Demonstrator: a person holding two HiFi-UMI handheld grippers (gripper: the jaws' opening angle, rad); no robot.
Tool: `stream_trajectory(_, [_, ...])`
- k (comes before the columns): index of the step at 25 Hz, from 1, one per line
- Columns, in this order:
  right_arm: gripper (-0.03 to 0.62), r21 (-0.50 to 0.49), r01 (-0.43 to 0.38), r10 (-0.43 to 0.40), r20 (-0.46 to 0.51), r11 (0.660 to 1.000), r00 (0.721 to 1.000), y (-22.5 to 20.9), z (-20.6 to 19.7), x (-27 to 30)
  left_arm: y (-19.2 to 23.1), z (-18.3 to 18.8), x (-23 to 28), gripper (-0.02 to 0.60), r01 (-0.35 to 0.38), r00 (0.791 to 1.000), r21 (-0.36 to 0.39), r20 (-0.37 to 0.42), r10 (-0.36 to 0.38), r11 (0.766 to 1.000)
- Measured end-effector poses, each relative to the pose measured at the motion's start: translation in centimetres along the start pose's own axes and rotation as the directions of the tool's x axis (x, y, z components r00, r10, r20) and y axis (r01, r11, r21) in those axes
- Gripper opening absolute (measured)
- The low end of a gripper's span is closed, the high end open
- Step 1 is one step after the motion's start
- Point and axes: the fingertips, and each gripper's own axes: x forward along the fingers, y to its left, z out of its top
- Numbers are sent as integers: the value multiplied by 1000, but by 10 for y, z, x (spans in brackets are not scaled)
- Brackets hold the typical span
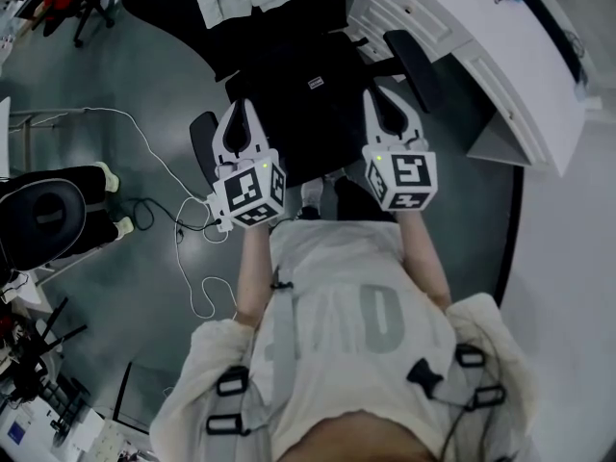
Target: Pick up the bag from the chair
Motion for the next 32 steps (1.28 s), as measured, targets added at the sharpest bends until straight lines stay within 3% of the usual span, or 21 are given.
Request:
stream_trajectory(3, [12,13,-10,10,9,1000,1000,-1,2,1,-4,3,1,8,20,1000,27,12,-20,999])
stream_trajectory(5, [111,28,-35,35,10,999,999,1,2,4,-4,4,2,11,29,999,33,16,-30,999])
stream_trajectory(10, [257,56,-54,54,6,997,999,3,4,11,-10,7,5,194,81,996,9,39,-81,997])
stream_trajectory(24, [276,52,-84,86,-37,995,996,-9,-9,31,-7,-12,19,230,44,999,-23,14,-43,999])
stream_trajectory(32, [278,62,-148,152,-84,987,985,-29,-27,112,30,-58,84,252,14,995,-16,-102,-16,1000])
